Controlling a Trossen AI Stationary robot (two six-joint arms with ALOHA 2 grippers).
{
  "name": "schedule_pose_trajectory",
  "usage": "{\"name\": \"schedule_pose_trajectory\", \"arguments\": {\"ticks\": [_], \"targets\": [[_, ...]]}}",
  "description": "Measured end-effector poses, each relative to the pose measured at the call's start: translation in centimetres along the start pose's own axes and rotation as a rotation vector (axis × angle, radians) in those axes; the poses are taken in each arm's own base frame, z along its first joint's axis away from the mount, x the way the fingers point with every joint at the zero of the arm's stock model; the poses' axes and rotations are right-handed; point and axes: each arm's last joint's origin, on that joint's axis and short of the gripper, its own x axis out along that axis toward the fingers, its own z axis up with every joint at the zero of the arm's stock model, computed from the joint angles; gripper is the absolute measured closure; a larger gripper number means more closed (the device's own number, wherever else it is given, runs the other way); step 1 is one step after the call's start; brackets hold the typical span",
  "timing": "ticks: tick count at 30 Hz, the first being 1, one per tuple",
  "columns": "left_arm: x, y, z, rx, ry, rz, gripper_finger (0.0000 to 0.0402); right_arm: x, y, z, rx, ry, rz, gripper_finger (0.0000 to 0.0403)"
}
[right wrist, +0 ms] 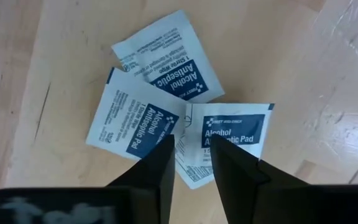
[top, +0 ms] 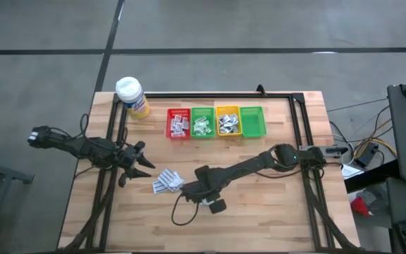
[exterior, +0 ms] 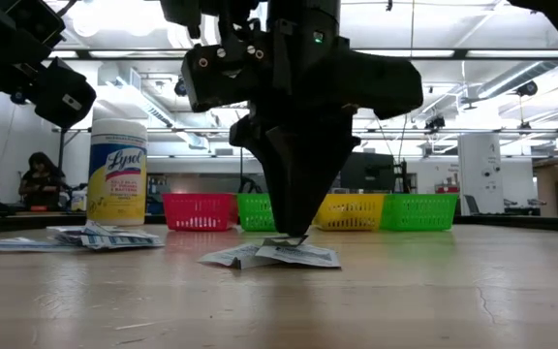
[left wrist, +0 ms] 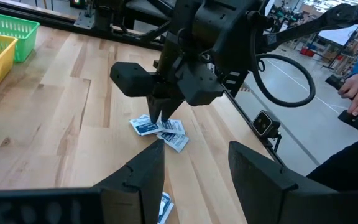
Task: Pick & Place First Aid Supplies
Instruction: Put the alcohol pad into the yellow bin
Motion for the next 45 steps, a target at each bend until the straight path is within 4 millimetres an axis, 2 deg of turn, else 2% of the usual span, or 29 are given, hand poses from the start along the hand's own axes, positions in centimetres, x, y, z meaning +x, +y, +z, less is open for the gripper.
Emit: {"name": "schedule_pose_trajectory", "arguments": {"ticks": [15, 35, 41, 45], "targets": [[0.0, 0.0, 0.0, 0.000, 0.000, 0.000, 0.0229, 1.0, 0.2, -0.4, 0.027, 0.022, -0.003, 0.0302], [0.0, 0.0, 0.0, 0.001, 0.000, 0.000, 0.0229, 1.2, 0.0, -0.5, 0.047, 0.024, -0.021, 0.0358], [0.0, 0.0, 0.0, 0.001, 0.000, 0.001, 0.0229, 1.1, -0.4, -0.6, 0.050, 0.031, -0.071, 0.0353], [0.0, 0.0, 0.0, 0.001, 0.000, 0.001, 0.0229, 0.2, -0.7, -0.5, 0.025, 0.012, -0.072, 0.0336]]}}
